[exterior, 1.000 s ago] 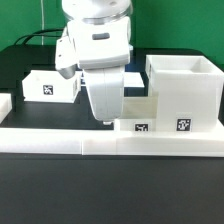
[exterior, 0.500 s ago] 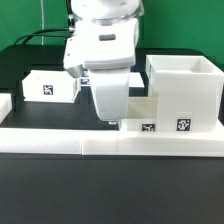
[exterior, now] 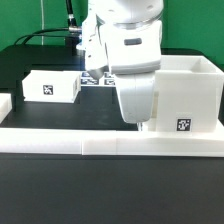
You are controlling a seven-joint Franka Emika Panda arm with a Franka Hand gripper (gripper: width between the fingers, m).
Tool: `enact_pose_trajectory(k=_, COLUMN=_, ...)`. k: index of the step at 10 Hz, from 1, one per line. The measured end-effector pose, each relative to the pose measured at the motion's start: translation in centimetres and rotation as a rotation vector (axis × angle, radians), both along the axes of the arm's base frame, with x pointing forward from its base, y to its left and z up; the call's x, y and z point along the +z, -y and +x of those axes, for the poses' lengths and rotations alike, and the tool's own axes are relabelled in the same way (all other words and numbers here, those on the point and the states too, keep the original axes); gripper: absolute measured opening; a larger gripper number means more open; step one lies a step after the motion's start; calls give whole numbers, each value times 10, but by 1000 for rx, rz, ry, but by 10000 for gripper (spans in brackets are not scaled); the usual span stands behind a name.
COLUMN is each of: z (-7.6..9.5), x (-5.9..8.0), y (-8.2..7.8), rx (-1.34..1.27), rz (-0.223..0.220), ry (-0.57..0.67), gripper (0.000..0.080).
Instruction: Assemble drawer
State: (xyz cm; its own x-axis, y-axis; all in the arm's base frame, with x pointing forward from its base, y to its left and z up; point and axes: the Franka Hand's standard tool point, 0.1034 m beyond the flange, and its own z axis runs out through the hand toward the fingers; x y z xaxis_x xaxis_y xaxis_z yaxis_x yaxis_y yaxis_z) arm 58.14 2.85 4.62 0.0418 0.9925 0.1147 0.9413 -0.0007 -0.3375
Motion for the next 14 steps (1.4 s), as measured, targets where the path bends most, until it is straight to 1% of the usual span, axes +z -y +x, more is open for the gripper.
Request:
enact_pose_trajectory(k=1, z=-1, x=0, y=-2, rx=1, rz=1, ry=-3, gripper=649)
enact_pose_trajectory(k=3, z=0, x=0, y=0, rx=9, rz=6, ry=-8, gripper=649)
enact_pose_trajectory(k=5, z=6, x=-3, y=2, rx=34, rz=19, ry=4, gripper=649)
enact_pose_trajectory(k=6, z=9, x=-6, y=-3, rx=65, rz=35, ry=13, gripper=649)
enact_pose_trajectory(k=7, z=10, x=-6, y=-5, rx=64, rz=32, ry=18, gripper=649)
enact_pose_trajectory(k=9, z=9, x=-5, y=-2, rx=60, rz=17, ry=16, gripper=649)
enact_pose_trajectory(k=10, z=7, x=-6, y=6, rx=61, rz=12, ry=15, gripper=649)
enact_pose_trajectory(k=12, z=2, x=-7, y=29, rx=69, rz=12, ry=22, gripper=649)
enact_pose_trajectory(k=13, z=0, x=-1, y=44, rx=69, rz=14, ry=32, gripper=649)
enact_pose_trajectory(k=14, z=0, x=11, y=60, rx=53, rz=6, ry=65, gripper=649)
